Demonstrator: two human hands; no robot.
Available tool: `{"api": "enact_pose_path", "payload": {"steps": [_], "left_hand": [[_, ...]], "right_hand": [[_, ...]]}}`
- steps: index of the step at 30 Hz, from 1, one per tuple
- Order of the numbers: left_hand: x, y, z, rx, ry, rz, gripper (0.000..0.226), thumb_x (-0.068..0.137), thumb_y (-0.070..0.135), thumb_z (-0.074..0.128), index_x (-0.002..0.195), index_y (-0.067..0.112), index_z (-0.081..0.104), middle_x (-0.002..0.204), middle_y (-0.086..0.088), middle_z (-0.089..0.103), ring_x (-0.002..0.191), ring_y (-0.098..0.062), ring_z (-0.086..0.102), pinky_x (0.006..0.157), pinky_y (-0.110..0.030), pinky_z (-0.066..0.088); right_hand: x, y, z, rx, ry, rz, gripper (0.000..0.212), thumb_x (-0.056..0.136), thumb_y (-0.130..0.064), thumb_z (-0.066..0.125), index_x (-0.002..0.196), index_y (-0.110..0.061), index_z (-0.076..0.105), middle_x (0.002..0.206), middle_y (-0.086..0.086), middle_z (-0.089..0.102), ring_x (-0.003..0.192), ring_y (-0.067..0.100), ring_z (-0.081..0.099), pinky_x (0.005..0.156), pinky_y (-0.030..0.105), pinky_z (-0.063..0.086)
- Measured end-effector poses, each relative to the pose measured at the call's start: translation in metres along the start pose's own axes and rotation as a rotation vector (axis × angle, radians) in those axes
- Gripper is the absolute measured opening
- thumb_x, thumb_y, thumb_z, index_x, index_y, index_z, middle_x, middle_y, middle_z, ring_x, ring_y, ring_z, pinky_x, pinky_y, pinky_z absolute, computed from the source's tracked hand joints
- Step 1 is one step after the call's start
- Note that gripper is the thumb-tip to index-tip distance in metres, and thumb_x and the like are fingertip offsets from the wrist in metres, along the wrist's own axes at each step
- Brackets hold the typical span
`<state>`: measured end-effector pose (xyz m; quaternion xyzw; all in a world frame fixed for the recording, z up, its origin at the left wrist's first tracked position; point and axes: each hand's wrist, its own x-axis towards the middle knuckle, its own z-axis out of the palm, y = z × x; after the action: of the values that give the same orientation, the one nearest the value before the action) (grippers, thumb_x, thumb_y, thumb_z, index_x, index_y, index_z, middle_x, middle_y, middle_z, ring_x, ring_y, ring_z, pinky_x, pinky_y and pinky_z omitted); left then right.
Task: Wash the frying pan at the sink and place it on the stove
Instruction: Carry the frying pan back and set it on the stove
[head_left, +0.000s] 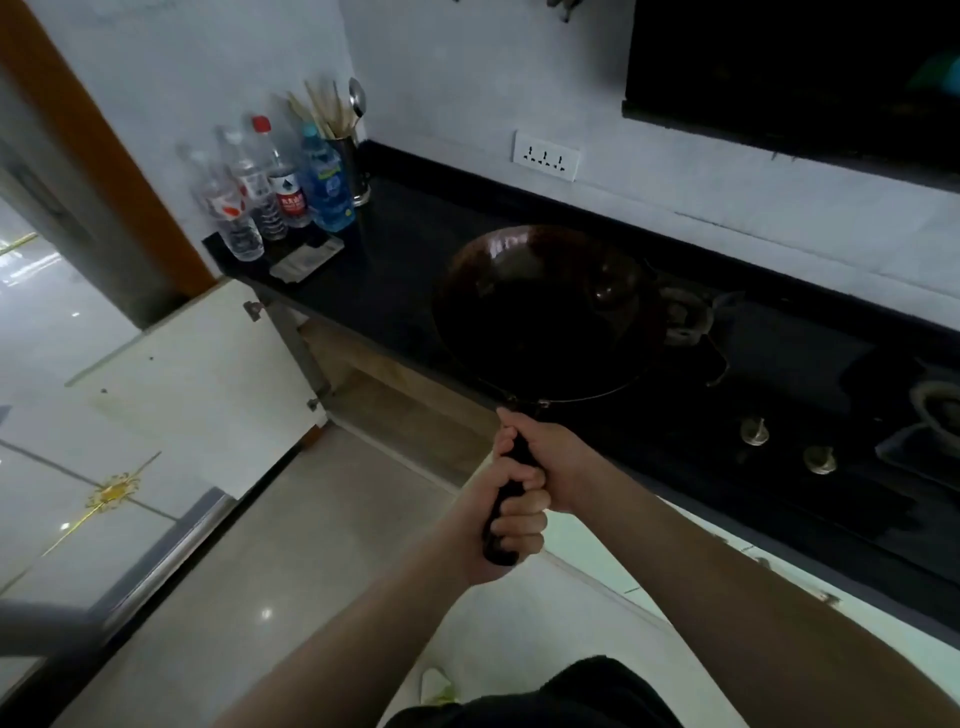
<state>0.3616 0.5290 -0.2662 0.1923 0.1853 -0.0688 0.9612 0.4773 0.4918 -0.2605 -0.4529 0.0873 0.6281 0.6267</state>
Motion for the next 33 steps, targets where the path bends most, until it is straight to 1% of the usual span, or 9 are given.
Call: {"api": "enact_pose_path", "payload": {"steps": [2, 5, 9, 12, 15, 20, 26, 29, 33], "left_hand": [[0.003, 0.016, -0.005, -0.001, -0.006, -0.032, 0.018, 0.081, 0.015, 0.058, 0.067, 0.015, 0.046, 0.041, 0.006, 0.034, 0.026, -0.005, 0.032, 0.027, -0.016, 0.026], [0.012, 0.035, -0.011, -0.008, 0.008, -0.073, 0.018, 0.085, 0.015, 0.05, 0.068, 0.015, 0.044, 0.04, 0.006, 0.034, 0.026, -0.005, 0.032, 0.027, -0.016, 0.027], [0.033, 0.057, -0.022, -0.006, 0.015, -0.094, 0.02, 0.085, 0.014, 0.05, 0.065, 0.014, 0.047, 0.041, 0.006, 0.034, 0.026, -0.006, 0.033, 0.026, -0.018, 0.03], [0.052, 0.076, -0.029, -0.012, 0.009, -0.12, 0.019, 0.081, 0.013, 0.057, 0.063, 0.014, 0.05, 0.04, 0.005, 0.035, 0.026, -0.006, 0.034, 0.026, -0.017, 0.03], [0.072, 0.093, -0.033, -0.013, 0.016, -0.129, 0.021, 0.075, 0.011, 0.065, 0.064, 0.014, 0.047, 0.039, 0.005, 0.035, 0.025, -0.007, 0.033, 0.027, -0.016, 0.028], [0.103, 0.116, -0.035, -0.055, -0.004, -0.128, 0.03, 0.076, 0.009, 0.069, 0.066, 0.015, 0.042, 0.04, 0.003, 0.037, 0.025, -0.008, 0.035, 0.027, -0.016, 0.029], [0.126, 0.142, -0.039, -0.072, 0.035, -0.114, 0.022, 0.085, 0.011, 0.056, 0.064, 0.013, 0.048, 0.04, 0.003, 0.039, 0.026, -0.007, 0.037, 0.027, -0.016, 0.028], [0.133, 0.153, -0.042, -0.105, 0.05, -0.111, 0.021, 0.083, 0.01, 0.058, 0.065, 0.011, 0.048, 0.039, 0.002, 0.04, 0.026, -0.007, 0.035, 0.027, -0.016, 0.029], [0.138, 0.164, -0.046, -0.123, 0.062, -0.106, 0.022, 0.078, 0.007, 0.066, 0.065, 0.011, 0.048, 0.039, 0.002, 0.039, 0.03, -0.007, 0.023, 0.027, -0.016, 0.026]], "right_hand": [[0.008, -0.006, 0.008, 0.017, 0.032, -0.026, 0.034, 0.093, -0.027, 0.061, 0.063, -0.013, 0.051, 0.057, -0.001, 0.052, 0.056, 0.009, 0.045, 0.056, 0.017, 0.036], [0.02, -0.015, 0.015, 0.066, 0.043, -0.042, 0.035, 0.094, -0.027, 0.059, 0.063, -0.013, 0.05, 0.058, -0.001, 0.05, 0.053, 0.01, 0.05, 0.05, 0.018, 0.045], [0.041, -0.031, 0.016, 0.117, 0.055, -0.027, 0.033, 0.094, -0.026, 0.059, 0.065, -0.013, 0.049, 0.059, -0.002, 0.049, 0.052, 0.009, 0.05, 0.049, 0.019, 0.045], [0.06, -0.046, 0.014, 0.157, 0.046, 0.002, 0.033, 0.094, -0.025, 0.059, 0.065, -0.013, 0.049, 0.058, -0.002, 0.049, 0.048, 0.009, 0.051, 0.045, 0.018, 0.046], [0.081, -0.066, 0.012, 0.155, 0.048, 0.008, 0.034, 0.093, -0.025, 0.059, 0.064, -0.013, 0.049, 0.057, -0.001, 0.05, 0.049, 0.009, 0.051, 0.048, 0.017, 0.045], [0.107, -0.098, 0.008, 0.095, 0.039, 0.007, 0.037, 0.094, -0.026, 0.059, 0.06, -0.012, 0.051, 0.056, -0.001, 0.051, 0.048, 0.009, 0.049, 0.039, 0.018, 0.04], [0.133, -0.124, 0.013, 0.062, 0.062, -0.014, 0.04, 0.096, -0.022, 0.055, 0.059, -0.011, 0.048, 0.053, 0.001, 0.05, 0.048, 0.009, 0.051, 0.048, 0.019, 0.045], [0.145, -0.132, 0.016, 0.016, 0.071, -0.022, 0.041, 0.096, -0.023, 0.055, 0.058, -0.01, 0.048, 0.055, 0.002, 0.051, 0.051, 0.01, 0.051, 0.05, 0.02, 0.045], [0.161, -0.137, 0.017, -0.061, 0.087, -0.045, 0.047, 0.095, -0.025, 0.057, 0.05, -0.011, 0.053, 0.055, 0.002, 0.054, 0.057, 0.013, 0.05, 0.061, 0.024, 0.043]]}}
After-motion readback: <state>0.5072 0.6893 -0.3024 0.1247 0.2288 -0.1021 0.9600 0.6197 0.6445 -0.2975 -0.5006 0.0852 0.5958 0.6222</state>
